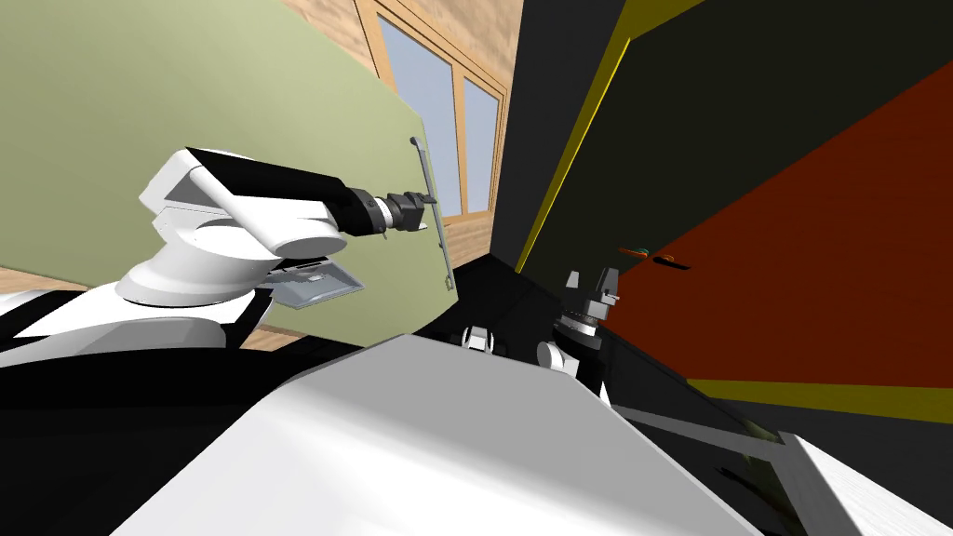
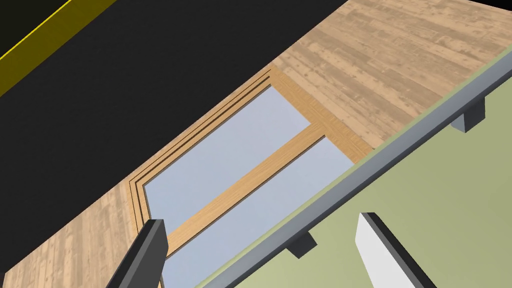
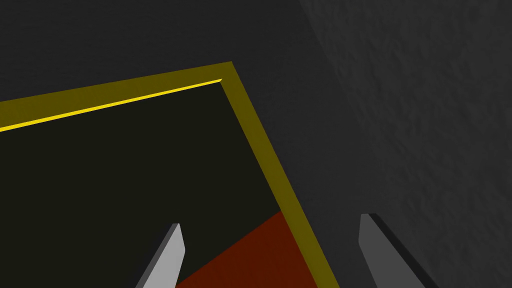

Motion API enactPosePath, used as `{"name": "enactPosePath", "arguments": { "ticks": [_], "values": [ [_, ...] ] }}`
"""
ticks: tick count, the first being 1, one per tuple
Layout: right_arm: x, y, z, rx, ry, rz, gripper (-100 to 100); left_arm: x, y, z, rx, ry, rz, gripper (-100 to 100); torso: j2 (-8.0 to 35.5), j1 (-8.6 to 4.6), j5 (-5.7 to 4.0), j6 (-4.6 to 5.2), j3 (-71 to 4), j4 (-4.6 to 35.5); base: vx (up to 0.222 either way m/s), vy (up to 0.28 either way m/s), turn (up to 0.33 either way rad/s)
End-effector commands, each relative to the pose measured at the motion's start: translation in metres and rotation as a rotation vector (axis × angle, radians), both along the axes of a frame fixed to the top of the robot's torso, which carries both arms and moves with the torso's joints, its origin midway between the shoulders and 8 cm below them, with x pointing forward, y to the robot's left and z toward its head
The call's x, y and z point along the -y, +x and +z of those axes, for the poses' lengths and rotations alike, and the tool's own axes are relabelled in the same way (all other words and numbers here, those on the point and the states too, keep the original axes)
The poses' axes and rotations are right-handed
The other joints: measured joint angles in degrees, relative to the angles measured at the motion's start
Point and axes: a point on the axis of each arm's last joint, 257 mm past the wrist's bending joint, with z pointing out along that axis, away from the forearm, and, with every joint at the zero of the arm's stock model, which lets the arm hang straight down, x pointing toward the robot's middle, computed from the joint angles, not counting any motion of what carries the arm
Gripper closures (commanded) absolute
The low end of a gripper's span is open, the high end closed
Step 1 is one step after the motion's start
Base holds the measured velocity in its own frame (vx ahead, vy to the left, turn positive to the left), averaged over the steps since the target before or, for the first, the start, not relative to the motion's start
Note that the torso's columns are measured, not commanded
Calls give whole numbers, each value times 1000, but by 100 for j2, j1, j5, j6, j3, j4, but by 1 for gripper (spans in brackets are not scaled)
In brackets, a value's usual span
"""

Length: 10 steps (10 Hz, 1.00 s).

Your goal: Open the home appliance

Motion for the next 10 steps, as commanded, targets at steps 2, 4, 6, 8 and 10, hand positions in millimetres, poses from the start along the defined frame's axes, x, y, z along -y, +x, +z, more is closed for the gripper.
{"name": "enactPosePath", "arguments": {
  "ticks": [2,4,6,8,10],
  "values": [
    [0,0,0,0,0,0,0,-30,19,-1,8,15,68,-100,-8,-1,0,0,-5,-3,163,-13,3],
    [0,0,0,0,0,0,0,-49,28,-2,5,13,109,-100,20,3,1,-1,12,6,117,-1,0],
    [0,0,0,0,0,0,0,-66,36,-4,4,14,146,-100,30,-1,0,-1,19,9,90,-14,2],
    [0,0,0,0,0,0,0,-87,44,-6,0,24,192,-100,12,2,0,-1,8,4,103,-8,3],
    [0,0,0,0,0,0,0,-104,49,-8,-4,38,230,-100,-1,-3,-1,0,-1,0,131,-19,2]
  ]
}}
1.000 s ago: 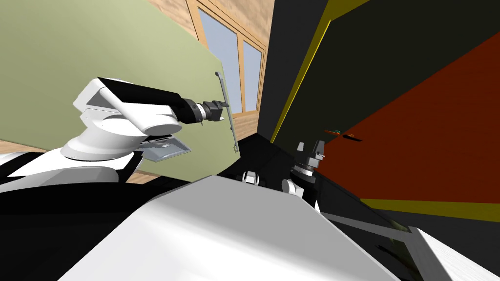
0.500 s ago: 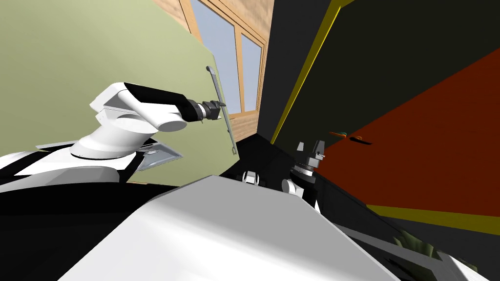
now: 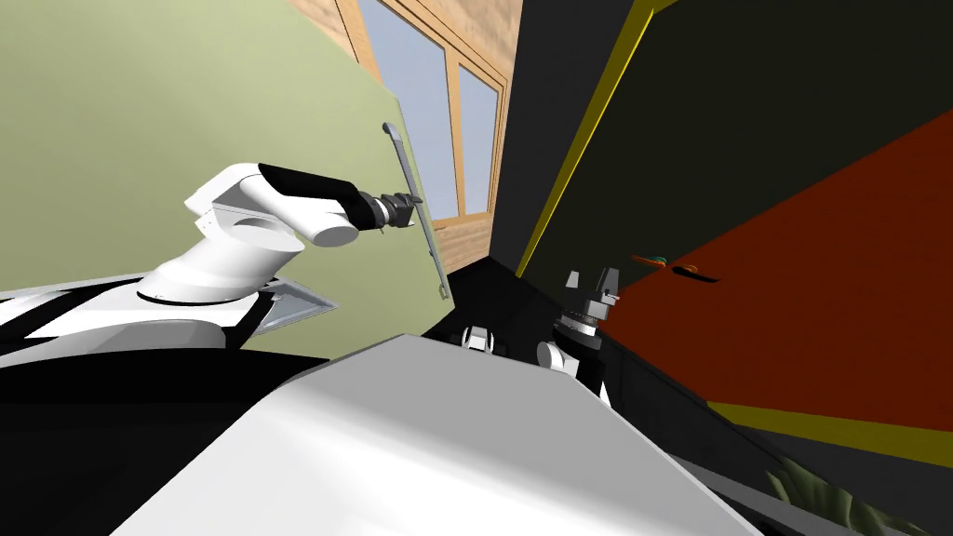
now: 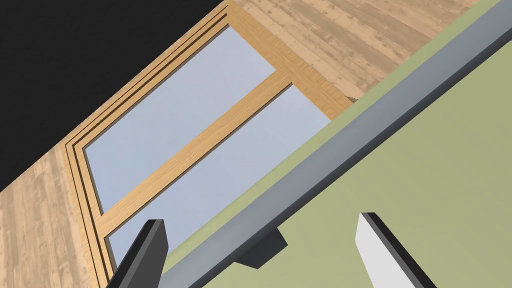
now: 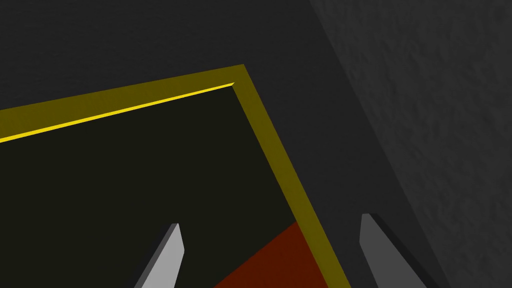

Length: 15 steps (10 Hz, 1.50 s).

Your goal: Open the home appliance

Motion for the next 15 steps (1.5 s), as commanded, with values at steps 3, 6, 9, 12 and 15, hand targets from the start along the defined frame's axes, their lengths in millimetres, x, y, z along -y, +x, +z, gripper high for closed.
{"name": "enactPosePath", "arguments": {
  "ticks": [3,6,9,12,15],
  "values": [
    [0,0,0,0,0,0,0,-26,5,-3,-9,21,55,-100,16,7,3,-2,11,5,100,-5,1],
    [0,0,0,0,0,0,0,-12,0,-2,-10,21,24,100,32,-7,-7,9,20,16,-21,7,3],
    [0,0,0,1,0,0,0,31,-18,3,-4,13,-74,100,76,-11,-1,3,49,33,-225,20,-57],
    [0,0,0,0,0,0,0,65,-35,4,0,18,-153,100,46,18,0,-20,25,47,-174,-13,-25],
    [0,0,0,1,0,0,0,108,-61,3,-4,24,-257,100,65,1,-1,-4,40,41,-236,-7,-44]
  ]
}}
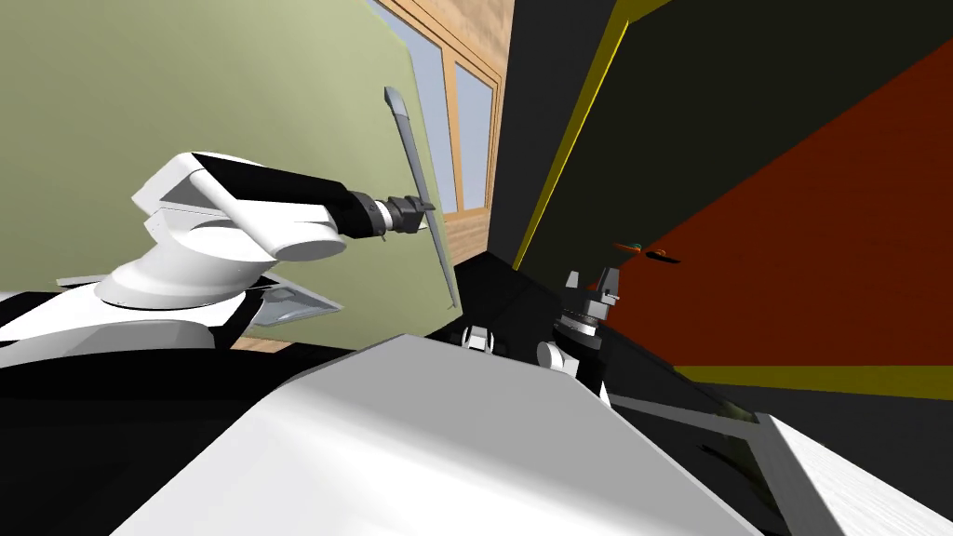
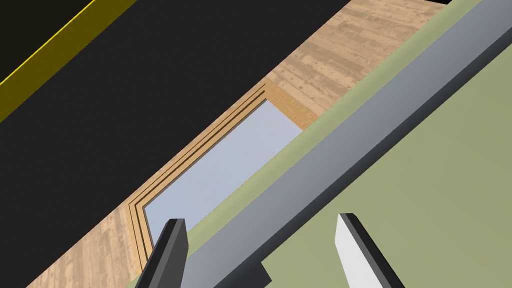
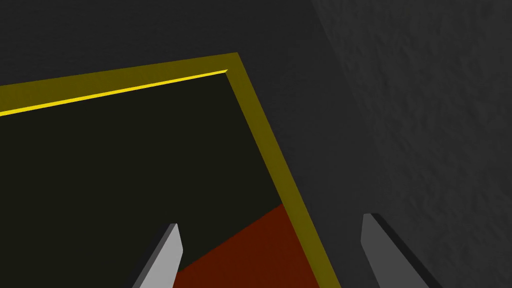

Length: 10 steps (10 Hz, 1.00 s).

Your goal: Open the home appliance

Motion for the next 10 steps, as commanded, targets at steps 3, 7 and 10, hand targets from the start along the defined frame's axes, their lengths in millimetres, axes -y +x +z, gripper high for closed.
{"name": "enactPosePath", "arguments": {
  "ticks": [3,7,10],
  "values": [
    [0,0,0,0,0,0,0,31,-20,-5,-15,3,-83,100,-44,-5,-9,1,-34,-3,-147,0,-26],
    [0,0,0,0,0,0,0,60,-34,-5,-16,4,-182,100,-10,2,8,8,0,-31,-254,58,-154],
    [0,0,0,0,0,0,0,80,-46,-3,-10,2,-251,100,-35,21,8,-5,-24,-19,-344,59,-163]
  ]
}}
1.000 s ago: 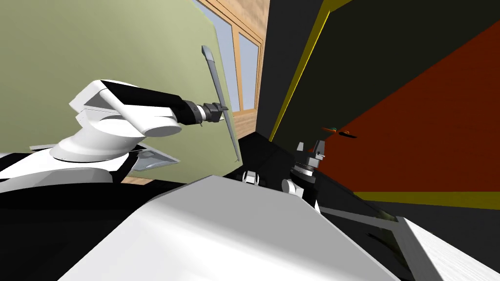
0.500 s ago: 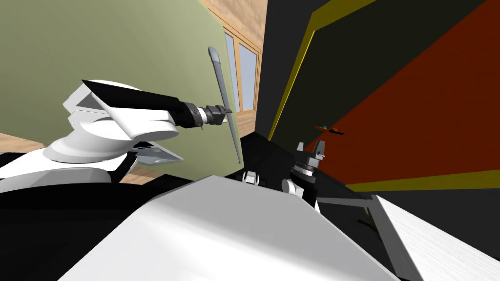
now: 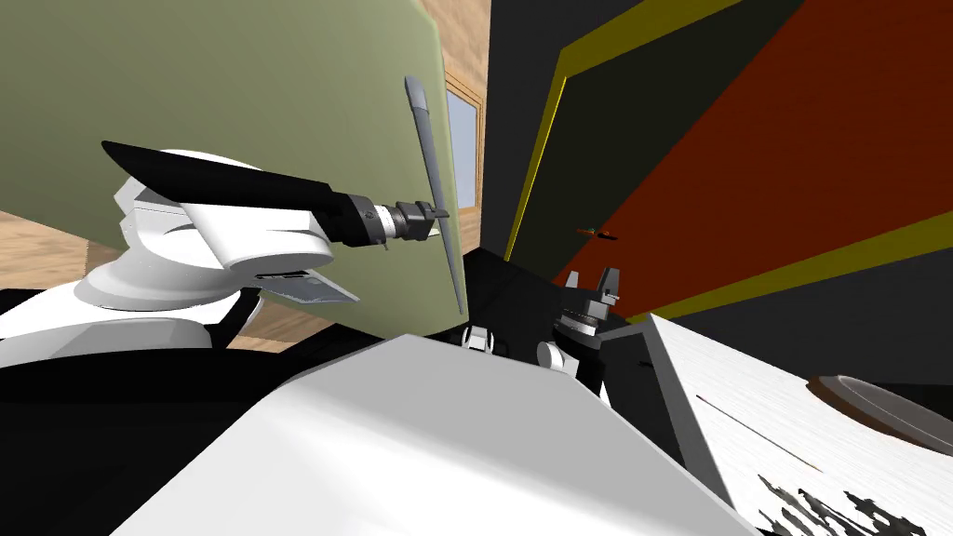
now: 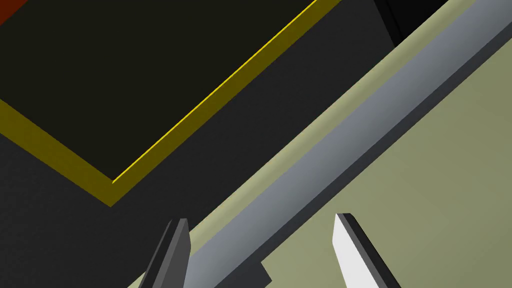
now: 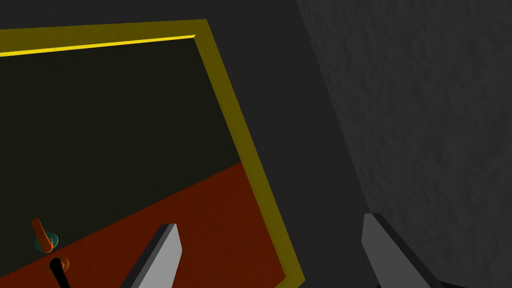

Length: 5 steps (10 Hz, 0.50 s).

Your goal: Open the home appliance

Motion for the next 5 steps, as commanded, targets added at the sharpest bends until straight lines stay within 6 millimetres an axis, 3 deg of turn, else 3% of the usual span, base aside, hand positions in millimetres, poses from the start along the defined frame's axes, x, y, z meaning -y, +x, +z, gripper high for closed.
{"name": "enactPosePath", "arguments": {
  "ticks": [1,3,5],
  "values": [
    [0,0,0,0,0,0,0,17,-10,4,13,-8,-61,100,-8,3,2,-2,-6,0,-309,44,-158],
    [0,0,0,0,0,0,0,30,-18,6,17,-11,-107,100,-7,-17,-6,8,-7,2,-312,56,-153],
    [0,0,0,0,0,0,0,27,-19,-3,-3,-2,-106,100,-41,-11,-2,-5,-27,-1,-151,41,-99]
  ]
}}
